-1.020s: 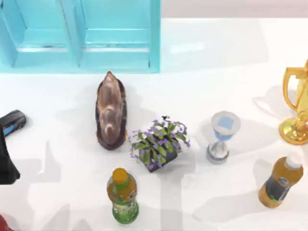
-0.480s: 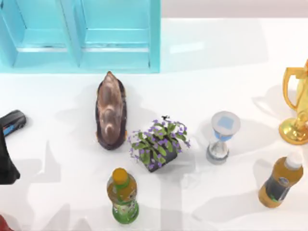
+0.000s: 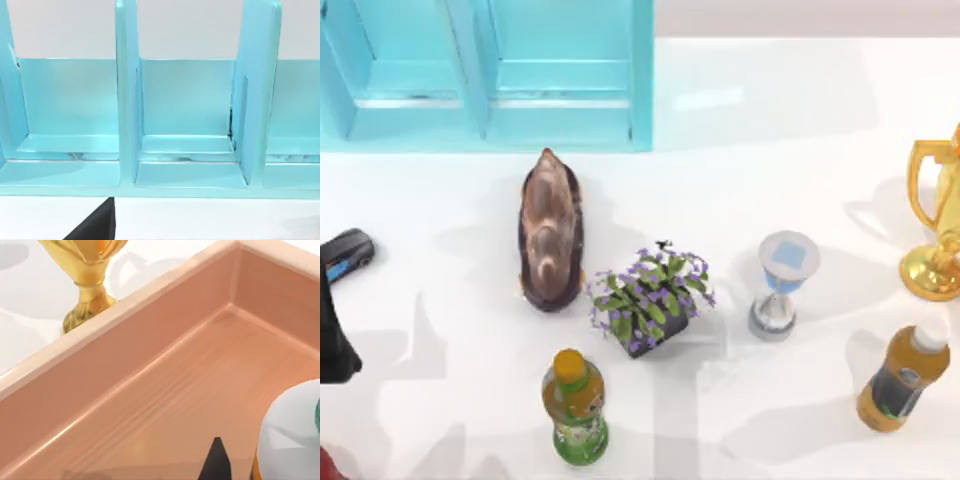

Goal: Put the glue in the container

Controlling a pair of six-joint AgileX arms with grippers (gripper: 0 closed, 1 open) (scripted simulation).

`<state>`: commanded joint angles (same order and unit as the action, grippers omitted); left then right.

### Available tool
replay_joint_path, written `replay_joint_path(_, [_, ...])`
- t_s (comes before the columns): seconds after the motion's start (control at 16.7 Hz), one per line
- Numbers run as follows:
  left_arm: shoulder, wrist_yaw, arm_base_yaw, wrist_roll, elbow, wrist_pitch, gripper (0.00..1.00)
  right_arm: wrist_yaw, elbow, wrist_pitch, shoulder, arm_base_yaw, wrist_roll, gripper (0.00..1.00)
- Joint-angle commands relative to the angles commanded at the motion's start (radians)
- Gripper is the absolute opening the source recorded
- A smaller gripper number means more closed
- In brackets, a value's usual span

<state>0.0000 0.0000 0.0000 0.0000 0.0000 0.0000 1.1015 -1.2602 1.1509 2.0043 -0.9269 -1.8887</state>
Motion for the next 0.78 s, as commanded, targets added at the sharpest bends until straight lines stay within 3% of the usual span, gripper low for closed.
replay_joint_path(0.36, [0.0,0.0,0.0,0.0,0.0,0.0,1.0,0.023,0.082,-0.212,-0.01,0.059,0.139,0.0])
replay_joint_path(0.66, [0.0,0.0,0.0,0.0,0.0,0.0,1.0,0.026,0.093,-0.232,-0.013,0.072,0.156,0.0])
replay_joint_path(0.78, [0.0,0.0,0.0,0.0,0.0,0.0,1.0,0.026,0.093,-0.232,-0.013,0.072,0.156,0.15])
